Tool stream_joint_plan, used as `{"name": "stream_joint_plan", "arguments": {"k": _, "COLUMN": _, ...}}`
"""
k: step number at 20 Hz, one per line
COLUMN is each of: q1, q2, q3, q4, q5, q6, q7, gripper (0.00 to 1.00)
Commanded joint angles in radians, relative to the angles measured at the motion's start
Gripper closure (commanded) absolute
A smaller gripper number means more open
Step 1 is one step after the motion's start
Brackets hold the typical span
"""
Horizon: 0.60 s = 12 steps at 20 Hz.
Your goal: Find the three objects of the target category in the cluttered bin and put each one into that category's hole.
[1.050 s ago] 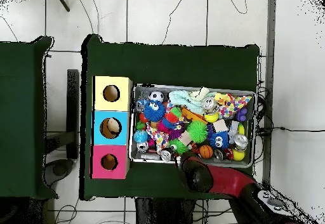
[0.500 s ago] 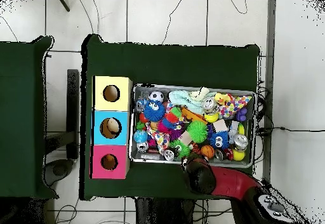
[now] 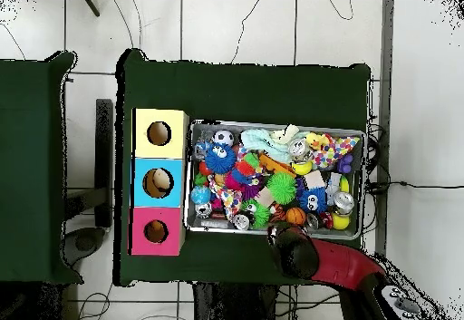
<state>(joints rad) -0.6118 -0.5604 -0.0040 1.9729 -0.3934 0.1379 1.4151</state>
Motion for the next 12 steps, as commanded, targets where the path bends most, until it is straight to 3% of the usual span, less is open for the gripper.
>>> {"name": "stream_joint_plan", "arguments": {"k": 1, "q1": -0.06, "q2": 0.059, "q3": 0.067, "q4": -0.066, "q5": 0.049, "q6": -0.036, "q7": 0.175, "gripper": 0.0}}
{"name": "stream_joint_plan", "arguments": {"k": 5, "q1": -0.071, "q2": 0.079, "q3": 0.064, "q4": -0.053, "q5": 0.037, "q6": -0.157, "q7": 0.206, "gripper": 0.0}}
{"name": "stream_joint_plan", "arguments": {"k": 8, "q1": -0.152, "q2": 0.105, "q3": 0.155, "q4": -0.024, "q5": 0.015, "q6": -0.244, "q7": 0.208, "gripper": 0.0}}
{"name": "stream_joint_plan", "arguments": {"k": 12, "q1": -0.203, "q2": 0.138, "q3": 0.211, "q4": -0.003, "q5": 0.006, "q6": -0.324, "q7": 0.23, "gripper": 0.0}}
